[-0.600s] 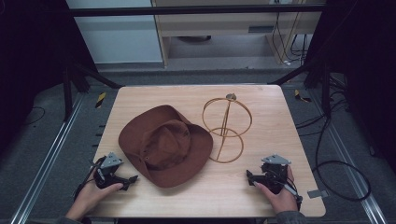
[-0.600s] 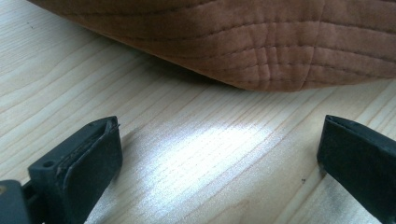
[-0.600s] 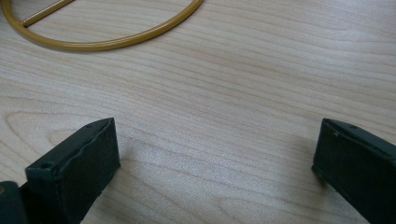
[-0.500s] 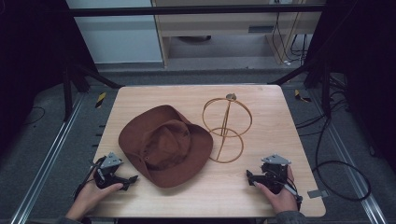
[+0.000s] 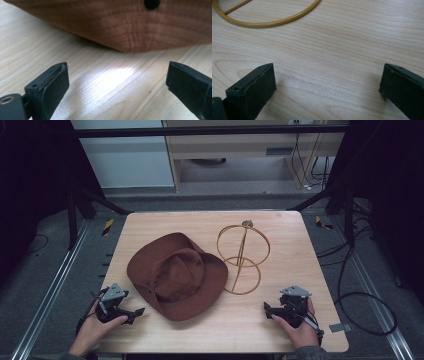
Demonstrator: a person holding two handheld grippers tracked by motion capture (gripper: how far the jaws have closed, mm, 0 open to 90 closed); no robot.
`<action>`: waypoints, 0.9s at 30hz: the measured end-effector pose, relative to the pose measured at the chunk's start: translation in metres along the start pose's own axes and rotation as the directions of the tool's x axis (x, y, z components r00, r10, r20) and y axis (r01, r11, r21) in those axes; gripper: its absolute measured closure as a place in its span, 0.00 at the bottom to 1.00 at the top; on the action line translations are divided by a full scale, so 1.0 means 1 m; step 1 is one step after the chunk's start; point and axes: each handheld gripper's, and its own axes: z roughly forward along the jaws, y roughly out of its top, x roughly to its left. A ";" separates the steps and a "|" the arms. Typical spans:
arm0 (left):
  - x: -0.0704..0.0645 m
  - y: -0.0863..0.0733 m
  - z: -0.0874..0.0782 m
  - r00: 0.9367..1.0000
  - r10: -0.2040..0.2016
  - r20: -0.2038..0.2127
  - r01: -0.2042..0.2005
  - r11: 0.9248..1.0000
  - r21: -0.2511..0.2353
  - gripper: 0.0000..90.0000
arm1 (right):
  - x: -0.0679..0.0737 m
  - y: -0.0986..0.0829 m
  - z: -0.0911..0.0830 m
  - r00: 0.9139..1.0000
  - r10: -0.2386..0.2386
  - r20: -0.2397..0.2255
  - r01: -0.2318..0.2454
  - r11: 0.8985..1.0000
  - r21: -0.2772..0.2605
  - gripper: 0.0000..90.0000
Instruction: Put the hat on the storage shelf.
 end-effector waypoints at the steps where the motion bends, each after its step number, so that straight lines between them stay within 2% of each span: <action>1: 0.000 0.000 0.000 1.000 0.000 0.000 0.000 1.000 0.000 0.05 | 0.000 0.000 0.000 1.000 0.000 0.000 0.000 1.000 0.000 0.01; 2: -0.001 0.001 -0.004 1.000 -0.008 0.006 0.008 1.000 -0.018 0.05 | 0.000 0.000 0.000 1.000 0.000 0.000 0.000 1.000 0.000 0.01; 9: -0.004 0.002 -0.011 1.000 -0.016 0.011 0.017 0.998 -0.056 0.06 | 0.000 0.000 0.000 1.000 0.001 0.001 -0.001 1.000 0.000 0.01; 18: -0.007 0.010 -0.017 0.998 -0.026 0.052 0.032 0.994 -0.104 0.07 | 0.000 0.000 0.000 1.000 0.000 0.001 0.000 1.000 0.000 0.01; 23: -0.010 0.026 -0.019 0.999 0.019 0.041 -0.016 0.997 -0.081 0.07 | 0.000 0.000 0.000 1.000 0.000 0.000 0.000 1.000 0.000 0.01; 26: -0.011 0.034 -0.020 0.999 0.018 0.050 -0.014 0.997 -0.081 0.08 | 0.000 0.000 0.000 1.000 0.000 0.000 0.000 1.000 0.000 0.01; 27: -0.011 0.044 -0.021 0.998 0.026 0.052 -0.022 0.997 -0.074 0.08 | 0.000 0.000 0.000 1.000 0.000 0.000 0.000 1.000 0.000 0.01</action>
